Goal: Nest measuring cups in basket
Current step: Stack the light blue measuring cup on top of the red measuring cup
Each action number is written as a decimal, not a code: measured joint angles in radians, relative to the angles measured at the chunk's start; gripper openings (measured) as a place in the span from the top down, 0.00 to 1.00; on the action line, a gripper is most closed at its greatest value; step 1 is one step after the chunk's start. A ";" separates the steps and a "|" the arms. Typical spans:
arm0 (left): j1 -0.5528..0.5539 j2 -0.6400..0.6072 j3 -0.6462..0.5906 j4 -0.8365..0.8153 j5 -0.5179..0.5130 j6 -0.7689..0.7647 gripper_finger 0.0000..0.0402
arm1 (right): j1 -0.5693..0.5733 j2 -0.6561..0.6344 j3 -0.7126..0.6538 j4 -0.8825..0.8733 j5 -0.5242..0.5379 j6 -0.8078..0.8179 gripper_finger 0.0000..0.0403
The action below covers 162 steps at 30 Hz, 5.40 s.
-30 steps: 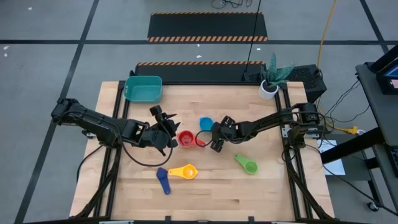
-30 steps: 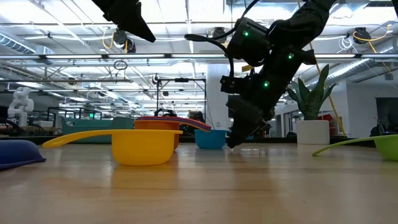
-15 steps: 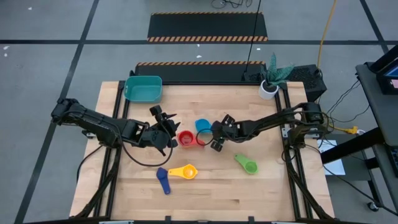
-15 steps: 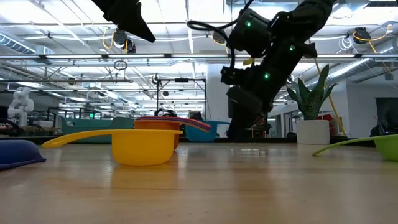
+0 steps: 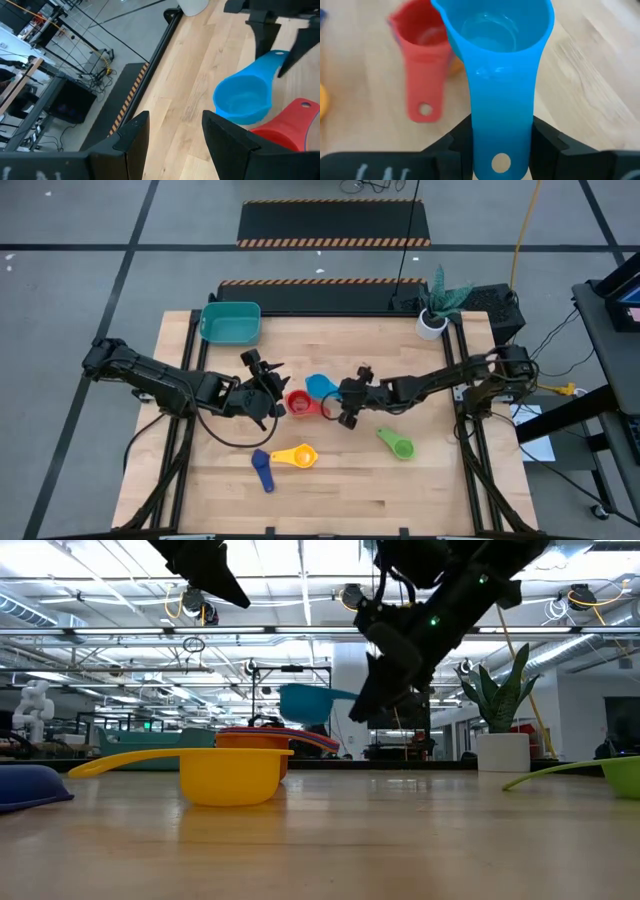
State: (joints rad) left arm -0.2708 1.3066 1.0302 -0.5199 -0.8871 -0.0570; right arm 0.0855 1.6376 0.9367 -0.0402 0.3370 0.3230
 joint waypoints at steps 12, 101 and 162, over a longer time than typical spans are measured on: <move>0.000 0.000 0.000 0.001 0.000 0.000 0.54 | 0.041 -0.002 0.000 0.148 -0.024 -0.074 0.70; 0.000 0.000 0.000 0.001 0.000 0.000 0.54 | 0.011 0.184 0.019 0.336 -0.133 -0.059 0.47; 0.000 0.000 0.000 0.002 0.000 -0.003 0.54 | 0.006 0.193 0.065 0.140 -0.076 -0.047 0.35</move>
State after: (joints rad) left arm -0.2709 1.3067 1.0300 -0.5175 -0.8870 -0.0601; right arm 0.0919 1.8307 1.0019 0.0994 0.2609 0.2760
